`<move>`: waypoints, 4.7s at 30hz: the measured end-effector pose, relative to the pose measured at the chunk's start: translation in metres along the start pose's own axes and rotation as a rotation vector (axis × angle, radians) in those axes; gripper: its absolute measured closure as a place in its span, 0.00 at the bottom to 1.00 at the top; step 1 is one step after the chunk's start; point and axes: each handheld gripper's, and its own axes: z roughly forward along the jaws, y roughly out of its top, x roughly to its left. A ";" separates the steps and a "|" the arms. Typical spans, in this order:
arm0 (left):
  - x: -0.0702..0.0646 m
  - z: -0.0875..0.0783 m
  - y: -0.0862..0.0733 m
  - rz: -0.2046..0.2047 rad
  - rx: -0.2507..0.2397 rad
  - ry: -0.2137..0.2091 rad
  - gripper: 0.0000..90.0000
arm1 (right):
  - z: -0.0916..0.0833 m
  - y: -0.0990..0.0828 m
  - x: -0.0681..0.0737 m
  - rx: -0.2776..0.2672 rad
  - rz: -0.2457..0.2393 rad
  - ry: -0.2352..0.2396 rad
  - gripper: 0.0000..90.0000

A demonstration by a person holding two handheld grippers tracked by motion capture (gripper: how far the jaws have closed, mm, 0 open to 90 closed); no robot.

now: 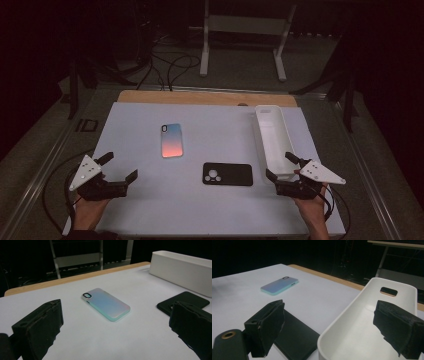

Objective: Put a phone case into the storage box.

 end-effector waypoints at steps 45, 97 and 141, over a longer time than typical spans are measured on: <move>-0.014 0.032 0.025 0.012 0.056 -0.048 0.00 | 0.006 0.002 0.007 -0.003 -0.014 0.017 0.11; -0.015 0.107 0.053 0.023 0.125 -0.099 0.00 | 0.009 0.001 0.008 0.009 -0.014 0.027 0.11; -0.037 0.191 0.050 0.030 0.301 -0.104 0.19 | 0.009 0.000 0.007 0.014 -0.016 0.033 0.11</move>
